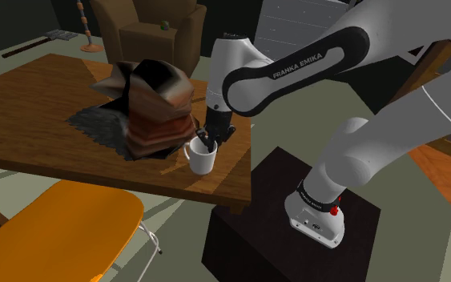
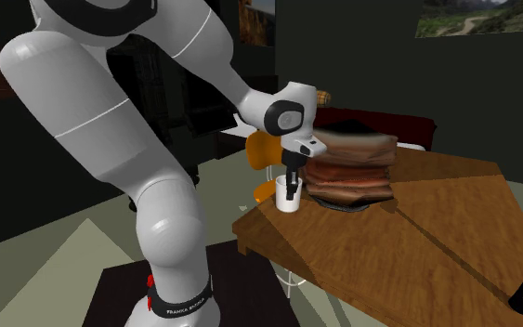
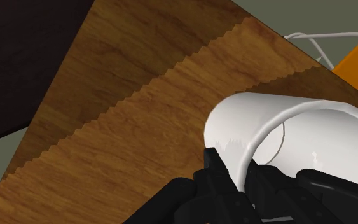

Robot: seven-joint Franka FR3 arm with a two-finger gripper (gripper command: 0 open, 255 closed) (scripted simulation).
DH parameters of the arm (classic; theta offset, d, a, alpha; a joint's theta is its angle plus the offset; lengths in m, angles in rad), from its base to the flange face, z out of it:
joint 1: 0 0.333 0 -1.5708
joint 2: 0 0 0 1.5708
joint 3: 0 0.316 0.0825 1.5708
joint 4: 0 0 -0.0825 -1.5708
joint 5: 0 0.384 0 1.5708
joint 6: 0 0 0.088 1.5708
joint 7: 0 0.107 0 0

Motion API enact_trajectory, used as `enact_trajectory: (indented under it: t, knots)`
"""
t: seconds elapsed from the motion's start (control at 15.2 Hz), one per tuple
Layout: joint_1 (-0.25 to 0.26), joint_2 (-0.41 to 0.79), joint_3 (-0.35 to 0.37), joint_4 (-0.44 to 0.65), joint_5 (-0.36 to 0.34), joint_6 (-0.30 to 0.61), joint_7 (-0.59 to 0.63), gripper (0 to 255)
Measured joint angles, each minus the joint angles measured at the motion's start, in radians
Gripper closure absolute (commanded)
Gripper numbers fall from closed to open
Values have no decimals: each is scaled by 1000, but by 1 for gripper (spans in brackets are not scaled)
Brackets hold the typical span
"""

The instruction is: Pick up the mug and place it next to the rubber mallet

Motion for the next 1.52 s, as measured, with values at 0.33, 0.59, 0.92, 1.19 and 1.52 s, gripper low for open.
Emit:
enact_trajectory:
  t: [0.33, 0.59, 0.92, 1.19, 1.52]
  knots:
    - [0, -43, -11, 37, -6, -79, 5, 255]
    - [0, -79, -22, 71, -12, -149, 8, 255]
    - [-2, -108, -33, 113, -20, -220, 12, 255]
    - [-3, -129, -42, 156, -27, -283, 16, 255]
    - [-6, -145, -51, 209, -34, -352, 22, 255]
